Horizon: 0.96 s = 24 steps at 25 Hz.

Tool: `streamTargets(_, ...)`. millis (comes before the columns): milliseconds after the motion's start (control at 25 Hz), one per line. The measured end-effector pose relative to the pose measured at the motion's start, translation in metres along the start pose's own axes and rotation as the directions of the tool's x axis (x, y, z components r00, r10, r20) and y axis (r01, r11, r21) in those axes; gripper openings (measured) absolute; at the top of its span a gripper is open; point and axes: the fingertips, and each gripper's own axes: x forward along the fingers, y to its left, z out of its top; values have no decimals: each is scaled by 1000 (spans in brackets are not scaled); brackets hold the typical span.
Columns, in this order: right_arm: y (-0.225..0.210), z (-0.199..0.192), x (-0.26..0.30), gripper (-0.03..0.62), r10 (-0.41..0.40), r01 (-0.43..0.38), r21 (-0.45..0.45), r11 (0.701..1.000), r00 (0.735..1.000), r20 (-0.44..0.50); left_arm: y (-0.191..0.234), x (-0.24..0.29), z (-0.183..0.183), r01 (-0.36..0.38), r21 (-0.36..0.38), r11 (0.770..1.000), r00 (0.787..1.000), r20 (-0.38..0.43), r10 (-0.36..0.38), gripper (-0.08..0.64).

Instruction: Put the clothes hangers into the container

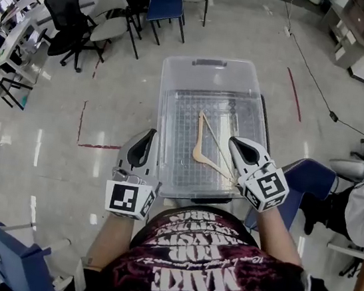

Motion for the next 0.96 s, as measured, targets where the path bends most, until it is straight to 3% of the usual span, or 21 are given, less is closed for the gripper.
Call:
streamTargets(320,7,70,-24,3,-14,24,-110,994,996,92,-10,2,10,16,40,999,1000,12,-16,6)
streamTargets(960,-7,67,-27,3,-15,20,-75,997,997,74,-20,10,19,38,64,997,999,4,-38,6)
